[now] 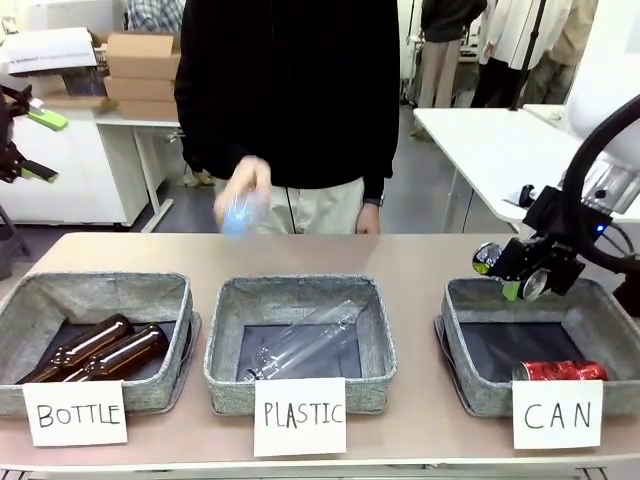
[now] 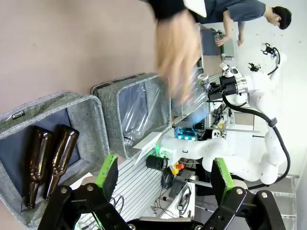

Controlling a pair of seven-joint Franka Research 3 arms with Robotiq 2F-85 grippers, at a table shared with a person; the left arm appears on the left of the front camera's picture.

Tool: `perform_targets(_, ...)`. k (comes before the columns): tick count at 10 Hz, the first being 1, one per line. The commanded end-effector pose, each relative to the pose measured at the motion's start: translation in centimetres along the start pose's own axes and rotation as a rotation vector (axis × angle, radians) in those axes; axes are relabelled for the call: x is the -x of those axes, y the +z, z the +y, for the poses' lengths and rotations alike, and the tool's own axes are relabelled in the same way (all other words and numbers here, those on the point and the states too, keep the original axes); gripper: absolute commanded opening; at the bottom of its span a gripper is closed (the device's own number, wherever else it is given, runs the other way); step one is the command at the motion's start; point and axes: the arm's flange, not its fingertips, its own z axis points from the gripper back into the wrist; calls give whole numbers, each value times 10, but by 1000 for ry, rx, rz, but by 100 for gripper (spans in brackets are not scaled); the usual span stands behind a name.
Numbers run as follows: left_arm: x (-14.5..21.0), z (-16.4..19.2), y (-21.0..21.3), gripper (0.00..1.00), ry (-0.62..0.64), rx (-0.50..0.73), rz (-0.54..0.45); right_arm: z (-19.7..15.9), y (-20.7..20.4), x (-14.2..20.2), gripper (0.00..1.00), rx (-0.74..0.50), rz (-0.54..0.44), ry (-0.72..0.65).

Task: Sort the can waste into the basket.
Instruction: Pick up the can waste from the table and place it in the right Fabric basket.

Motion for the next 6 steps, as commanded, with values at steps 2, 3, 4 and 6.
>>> perform_targets(2, 3, -2, 2, 100, 1, -10, 6, 1, 2, 3, 58, -10, -9, 10)
perform_targets(3, 3, -2, 2, 100, 1, -10, 6, 2, 0, 2, 89, -3, 1, 2)
perform_targets(4, 3, -2, 2, 100, 1, -10, 6, 3, -1, 1, 100, -1, 8, 7)
perform_targets(6, 3, -2, 2, 100, 1, -10, 6, 3, -1, 1, 100, 0, 12, 12)
